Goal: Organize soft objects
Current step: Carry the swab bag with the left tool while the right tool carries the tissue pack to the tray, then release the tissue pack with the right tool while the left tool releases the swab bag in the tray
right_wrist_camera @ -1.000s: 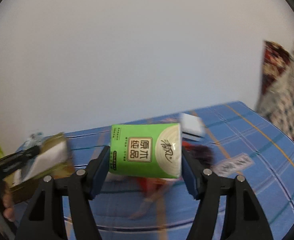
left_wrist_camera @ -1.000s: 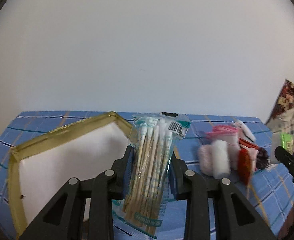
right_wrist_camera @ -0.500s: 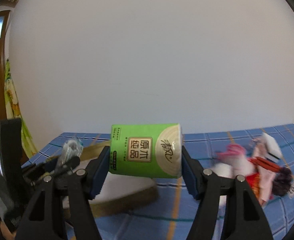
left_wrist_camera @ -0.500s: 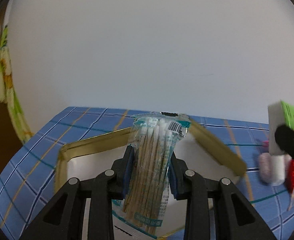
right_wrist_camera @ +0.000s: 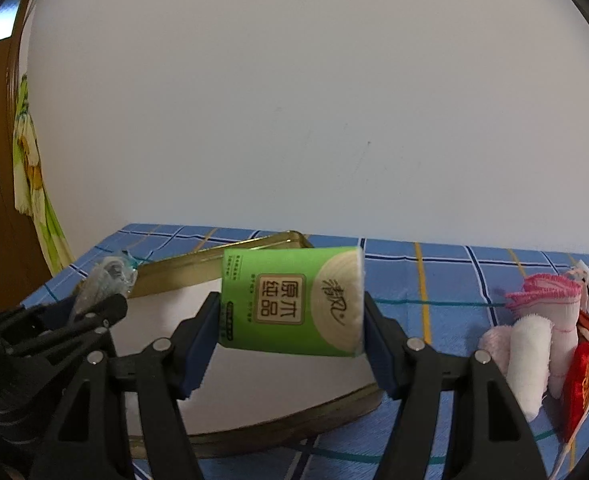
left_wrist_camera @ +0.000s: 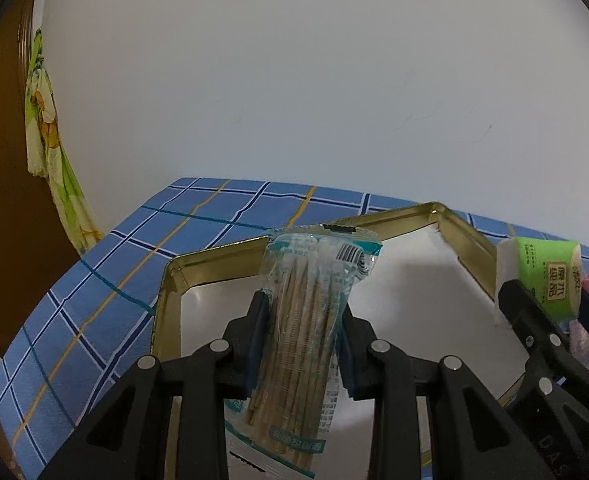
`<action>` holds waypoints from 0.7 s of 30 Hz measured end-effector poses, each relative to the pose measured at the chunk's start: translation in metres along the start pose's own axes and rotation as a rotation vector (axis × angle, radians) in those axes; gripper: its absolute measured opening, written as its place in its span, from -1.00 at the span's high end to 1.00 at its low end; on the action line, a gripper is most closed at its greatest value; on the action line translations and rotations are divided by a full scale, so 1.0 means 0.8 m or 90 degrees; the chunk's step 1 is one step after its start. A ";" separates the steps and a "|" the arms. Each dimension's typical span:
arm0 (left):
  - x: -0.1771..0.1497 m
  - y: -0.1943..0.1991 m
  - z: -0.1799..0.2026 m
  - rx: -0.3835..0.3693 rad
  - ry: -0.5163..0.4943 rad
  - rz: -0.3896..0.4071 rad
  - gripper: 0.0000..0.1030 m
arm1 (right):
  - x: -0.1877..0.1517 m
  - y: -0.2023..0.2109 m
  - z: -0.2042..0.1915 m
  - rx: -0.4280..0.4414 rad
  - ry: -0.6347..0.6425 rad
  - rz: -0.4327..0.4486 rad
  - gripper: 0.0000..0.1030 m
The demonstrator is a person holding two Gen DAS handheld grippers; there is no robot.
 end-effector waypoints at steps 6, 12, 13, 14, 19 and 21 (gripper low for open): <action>-0.007 -0.006 -0.005 0.020 -0.005 -0.014 0.34 | -0.007 -0.001 -0.013 0.008 0.013 -0.017 -0.30; -0.011 -0.009 -0.008 0.044 -0.010 -0.021 0.34 | -0.008 0.004 -0.020 0.030 0.020 -0.018 -0.34; -0.012 -0.010 -0.009 0.047 -0.009 -0.024 0.34 | -0.009 0.005 -0.021 0.034 0.023 -0.018 -0.36; -0.014 -0.012 -0.009 0.049 -0.008 -0.028 0.34 | -0.009 0.006 -0.023 0.041 0.026 -0.015 -0.37; -0.014 -0.015 -0.016 0.063 0.004 -0.031 0.32 | -0.007 0.016 -0.019 0.039 0.022 0.008 -0.60; -0.013 -0.014 -0.017 0.063 0.017 -0.029 0.28 | -0.005 0.023 -0.009 0.030 0.006 0.022 -0.73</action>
Point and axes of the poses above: each gripper's, at about its wrist camera, not at the fingertips, and y roughly against the way its jaws point, z to its right, x to its top, the point moved 5 cm from there along -y, roughly the way its jaws point, and after that the axes turned 8 degrees about z, right-handed, at the moved point
